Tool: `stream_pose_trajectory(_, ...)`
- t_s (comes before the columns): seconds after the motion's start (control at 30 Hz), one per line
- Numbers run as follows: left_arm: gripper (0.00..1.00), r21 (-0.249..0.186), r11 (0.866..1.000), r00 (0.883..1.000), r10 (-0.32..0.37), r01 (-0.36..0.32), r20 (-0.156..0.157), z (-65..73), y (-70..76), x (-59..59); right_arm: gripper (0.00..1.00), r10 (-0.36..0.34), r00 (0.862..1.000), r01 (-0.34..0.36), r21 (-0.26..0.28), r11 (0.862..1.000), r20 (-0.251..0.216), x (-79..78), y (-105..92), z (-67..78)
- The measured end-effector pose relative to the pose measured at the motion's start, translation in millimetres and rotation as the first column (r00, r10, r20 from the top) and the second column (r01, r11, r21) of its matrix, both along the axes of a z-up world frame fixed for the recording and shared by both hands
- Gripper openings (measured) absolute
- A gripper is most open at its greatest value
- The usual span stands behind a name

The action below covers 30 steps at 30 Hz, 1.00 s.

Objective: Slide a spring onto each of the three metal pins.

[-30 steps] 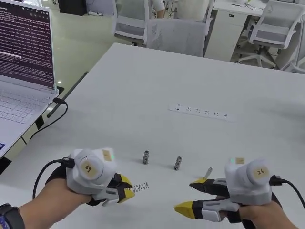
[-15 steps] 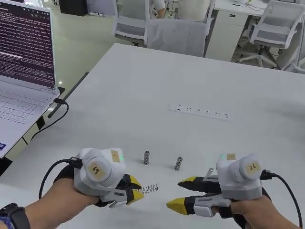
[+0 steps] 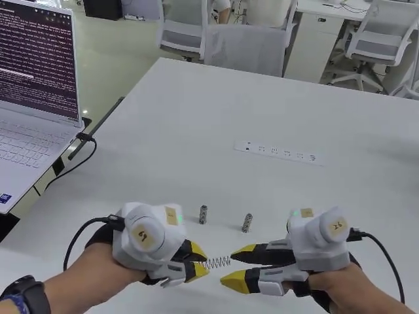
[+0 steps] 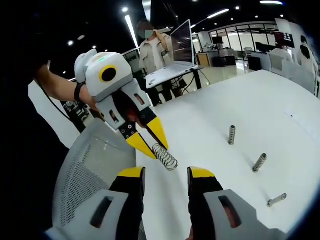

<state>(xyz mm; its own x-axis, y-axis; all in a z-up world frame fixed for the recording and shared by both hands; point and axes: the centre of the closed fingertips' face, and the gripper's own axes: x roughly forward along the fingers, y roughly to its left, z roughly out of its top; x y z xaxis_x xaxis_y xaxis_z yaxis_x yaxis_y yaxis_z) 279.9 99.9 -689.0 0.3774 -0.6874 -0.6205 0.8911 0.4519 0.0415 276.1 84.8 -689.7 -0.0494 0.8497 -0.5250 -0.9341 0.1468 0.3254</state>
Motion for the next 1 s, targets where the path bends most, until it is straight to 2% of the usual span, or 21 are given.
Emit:
stream_pose_trajectory(0.4,0.02,0.028,0.997,0.997,-0.07,0.069,0.019,-1.1,-10.7,-7.4,0.23,0.038,0.999,-0.038,0.023,0.999,-0.021,-4.4,1.5,3.8)
stream_pose_trajectory(0.83,0.02,0.044,0.994,0.994,-0.106,0.105,0.027,-1.4,-9.5,-11.1,0.1,0.095,0.995,-0.095,0.039,0.995,-0.005,-10.7,4.2,9.7)
stream_pose_trajectory(1.0,0.02,0.053,0.991,0.992,-0.124,0.123,0.027,-3.1,-11.6,-13.4,0.08,0.133,0.991,-0.133,0.018,0.991,0.006,-14.8,3.1,10.0)
